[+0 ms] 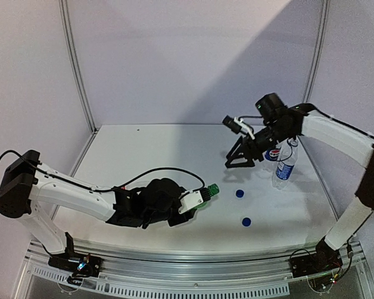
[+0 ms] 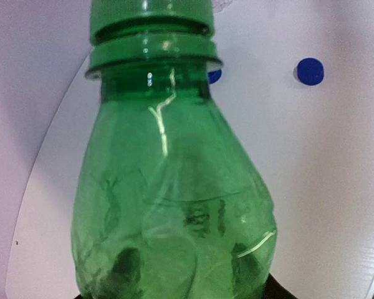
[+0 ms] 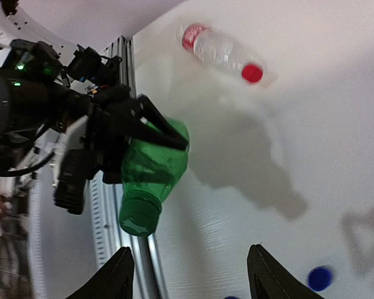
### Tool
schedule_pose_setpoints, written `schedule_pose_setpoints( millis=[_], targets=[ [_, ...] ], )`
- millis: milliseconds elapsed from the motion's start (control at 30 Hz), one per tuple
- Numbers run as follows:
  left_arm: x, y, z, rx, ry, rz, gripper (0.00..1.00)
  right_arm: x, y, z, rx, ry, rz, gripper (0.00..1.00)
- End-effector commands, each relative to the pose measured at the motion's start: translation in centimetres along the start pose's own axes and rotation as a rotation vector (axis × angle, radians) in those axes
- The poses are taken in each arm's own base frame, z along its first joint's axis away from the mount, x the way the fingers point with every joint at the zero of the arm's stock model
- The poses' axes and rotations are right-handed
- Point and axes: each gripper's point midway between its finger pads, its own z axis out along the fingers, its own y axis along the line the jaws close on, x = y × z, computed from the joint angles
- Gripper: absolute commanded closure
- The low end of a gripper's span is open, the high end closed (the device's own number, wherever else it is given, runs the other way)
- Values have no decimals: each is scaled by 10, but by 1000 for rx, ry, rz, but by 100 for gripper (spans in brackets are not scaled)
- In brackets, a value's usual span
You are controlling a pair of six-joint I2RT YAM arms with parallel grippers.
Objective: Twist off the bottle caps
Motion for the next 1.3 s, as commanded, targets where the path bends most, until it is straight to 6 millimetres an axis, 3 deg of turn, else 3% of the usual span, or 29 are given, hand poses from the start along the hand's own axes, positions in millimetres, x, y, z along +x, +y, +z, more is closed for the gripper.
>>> schedule_pose_setpoints(
  millis=[0,233,600,800,1267],
  targets=[
    [1,6,4,-58,9,23,59,53,17,29,-285,182,500,36],
    [6,3,9,-52,31,39,59,50,12,41,-350,199,571,37],
    [7,-3,14,-32,42,43,59,53,25,69,-300,271,505,38],
    [5,-2,11,-28,30,36,59,56,14,74,-248,283,520,42],
    [0,-2,8,-17,13,22,59,56,10,77,-242,285,519,57]
  ],
)
